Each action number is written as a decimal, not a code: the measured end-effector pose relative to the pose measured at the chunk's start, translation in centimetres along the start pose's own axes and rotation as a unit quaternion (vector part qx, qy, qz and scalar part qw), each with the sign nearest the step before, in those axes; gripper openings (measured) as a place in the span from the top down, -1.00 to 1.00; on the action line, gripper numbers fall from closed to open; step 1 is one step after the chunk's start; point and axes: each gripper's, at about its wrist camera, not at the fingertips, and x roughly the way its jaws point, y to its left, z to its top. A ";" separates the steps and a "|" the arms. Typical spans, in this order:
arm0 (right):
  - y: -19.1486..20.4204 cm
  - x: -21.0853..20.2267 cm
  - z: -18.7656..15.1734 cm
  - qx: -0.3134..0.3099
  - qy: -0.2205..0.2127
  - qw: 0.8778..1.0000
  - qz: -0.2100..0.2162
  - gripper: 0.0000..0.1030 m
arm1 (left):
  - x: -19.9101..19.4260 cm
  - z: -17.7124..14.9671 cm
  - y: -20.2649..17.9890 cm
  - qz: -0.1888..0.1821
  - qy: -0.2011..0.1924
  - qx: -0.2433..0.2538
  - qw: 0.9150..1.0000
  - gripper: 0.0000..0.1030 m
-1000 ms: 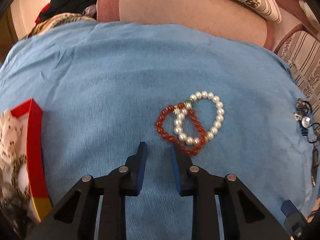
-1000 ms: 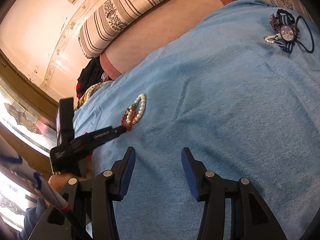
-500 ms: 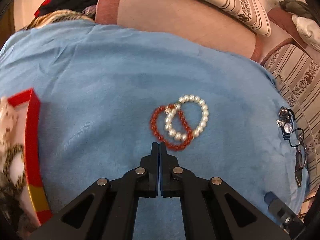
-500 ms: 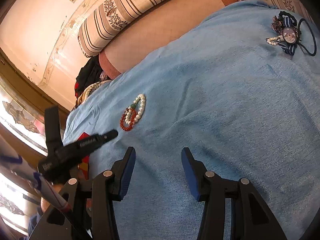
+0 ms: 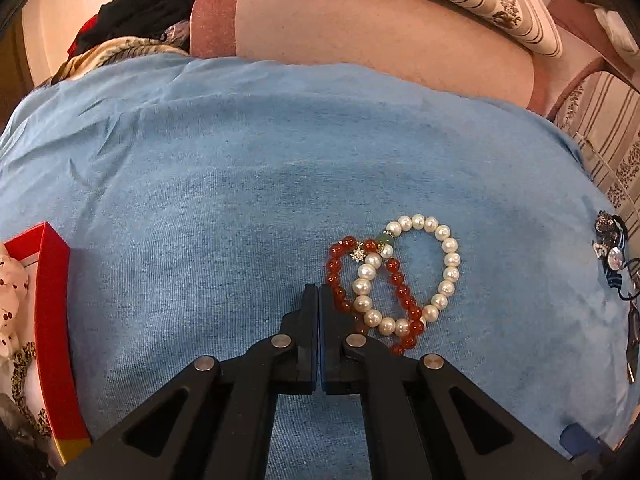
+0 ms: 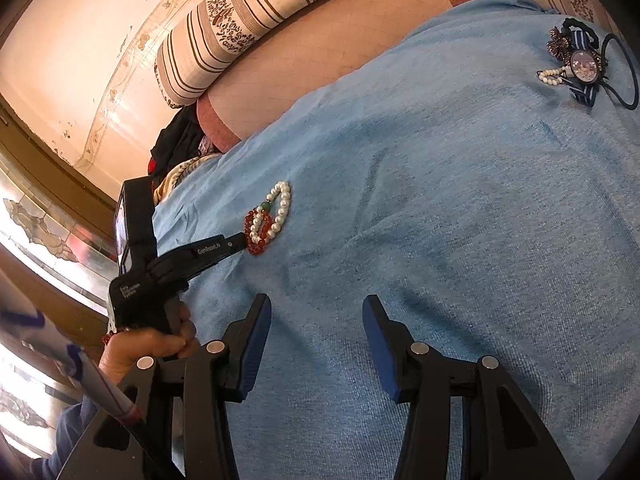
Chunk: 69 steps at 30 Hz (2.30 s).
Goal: Organize jewelry
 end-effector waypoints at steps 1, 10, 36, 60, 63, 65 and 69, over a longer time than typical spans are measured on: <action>0.0 0.0 -0.1 0.001 0.000 1.000 0.000 0.00 | -0.1 -0.1 0.1 -0.003 -0.002 -0.002 1.000 0.99; 0.2 -0.3 -0.3 0.001 -0.003 1.000 0.006 0.00 | -1.3 -0.7 1.1 -0.041 -0.019 -0.029 0.999 0.98; 0.1 -0.3 -0.4 0.008 0.010 0.999 0.029 0.00 | 0.6 1.1 -0.6 0.016 -0.023 0.006 1.000 0.82; 3.6 4.2 1.4 -0.052 0.069 0.996 0.038 0.00 | -9.2 -10.1 1.4 -0.070 0.000 -0.029 0.997 0.15; 4.4 6.2 1.7 -0.071 0.091 0.993 0.032 0.00 | -9.6 -10.4 1.4 -0.075 -0.001 -0.023 0.997 0.08; 5.1 7.1 1.7 -0.088 0.102 0.990 0.031 0.00 | -9.7 -10.6 1.4 -0.075 -0.003 -0.019 0.997 0.08; 7.4 9.5 1.5 -0.150 0.119 0.981 0.010 0.00 | -9.5 -10.5 1.4 -0.077 -0.005 -0.019 0.997 0.08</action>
